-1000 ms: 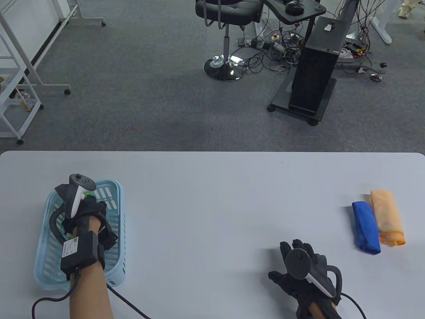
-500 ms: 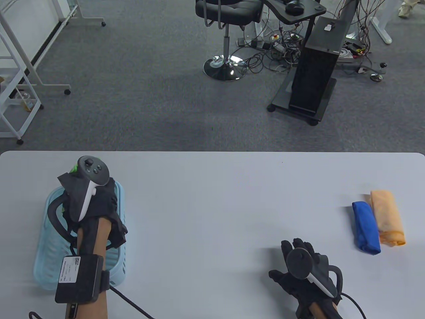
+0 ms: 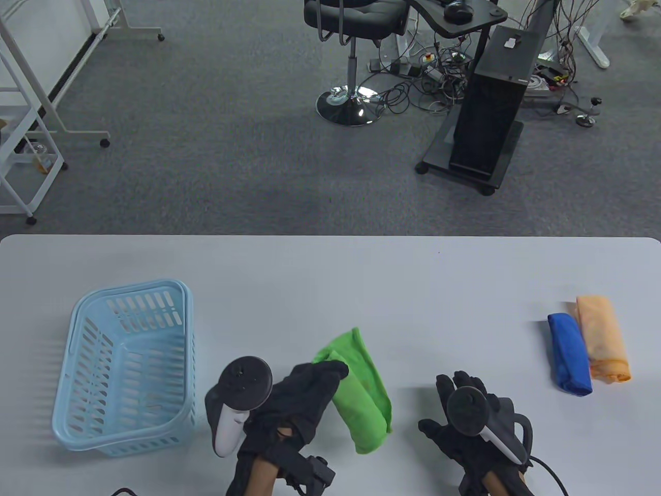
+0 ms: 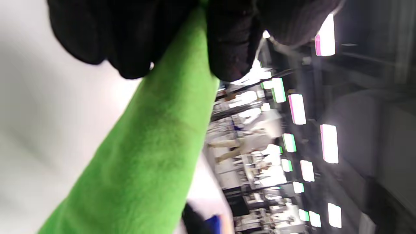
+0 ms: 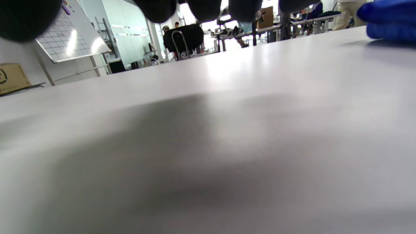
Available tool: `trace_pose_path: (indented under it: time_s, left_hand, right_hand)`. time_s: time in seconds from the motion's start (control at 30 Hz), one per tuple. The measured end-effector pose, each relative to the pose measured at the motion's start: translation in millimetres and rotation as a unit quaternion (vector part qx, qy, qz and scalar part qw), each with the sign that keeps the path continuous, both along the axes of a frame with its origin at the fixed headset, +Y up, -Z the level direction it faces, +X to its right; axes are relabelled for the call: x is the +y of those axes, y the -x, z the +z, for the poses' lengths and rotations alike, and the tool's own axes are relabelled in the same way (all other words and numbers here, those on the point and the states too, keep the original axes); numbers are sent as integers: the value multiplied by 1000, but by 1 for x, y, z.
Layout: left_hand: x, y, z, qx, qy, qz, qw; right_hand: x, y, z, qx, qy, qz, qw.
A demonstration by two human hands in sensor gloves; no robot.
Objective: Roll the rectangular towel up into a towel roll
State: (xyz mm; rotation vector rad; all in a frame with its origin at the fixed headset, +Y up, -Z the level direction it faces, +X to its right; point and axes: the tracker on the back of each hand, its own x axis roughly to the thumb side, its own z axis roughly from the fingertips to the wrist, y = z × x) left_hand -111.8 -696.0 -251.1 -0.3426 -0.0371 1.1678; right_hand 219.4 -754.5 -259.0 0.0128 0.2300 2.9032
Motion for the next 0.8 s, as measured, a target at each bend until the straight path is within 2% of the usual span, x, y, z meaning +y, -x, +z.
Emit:
trace_pose_path:
  time_s: [0.03, 0.1, 0.17, 0.27, 0.3, 0.37, 0.47, 0.5, 0.53, 0.57, 0.6, 0.67, 0.73, 0.77, 0.8]
  left_hand:
    - [-25, 0, -4, 7, 32, -32, 999]
    - [-49, 1, -8, 4, 59, -108, 992]
    - [-60, 0, -6, 21, 32, -198, 979]
    - [-59, -9, -3, -10, 10, -350, 937]
    - [-56, -10, -2, -15, -1, -375, 927]
    - [-43, -13, 1, 15, -61, -432, 900]
    - [-30, -17, 4, 28, -135, -433, 891]
    - [-30, -21, 4, 1, -151, -421, 895]
    - [-34, -27, 4, -57, -154, -406, 899]
    - [-37, -31, 4, -86, -146, -406, 898]
    - [-44, -38, 4, -132, -133, -407, 894]
    - [-54, -49, 4, -182, -115, -422, 881]
    - [-63, -59, 3, -228, -74, -465, 852]
    - [-65, -62, 2, -237, -48, -507, 827]
    - [-65, -63, 2, -241, -47, -530, 812]
  right_hand:
    - [-1, 1, 0, 1, 1, 1, 1000]
    - [-1, 3, 0, 2, 5, -1, 1000]
    - [-1, 5, 0, 4, 8, -5, 1000]
    - [0, 11, 0, 16, 6, -3, 1000]
    - [0, 12, 0, 17, 6, -2, 1000]
    - [-1, 17, 1, 25, 6, 2, 1000]
    - [-2, 22, 3, 31, 11, 8, 999]
    - [-2, 23, 3, 32, 13, 10, 999]
    - [-3, 24, 4, 34, 15, 13, 999]
    - [-3, 25, 4, 35, 17, 14, 999]
    - [-4, 26, 4, 38, 20, 16, 999]
    - [-5, 27, 4, 40, 22, 16, 999]
    - [-7, 27, 5, 42, 23, 22, 999]
    - [-7, 27, 6, 42, 24, 23, 999]
    - [-6, 27, 6, 42, 25, 23, 999]
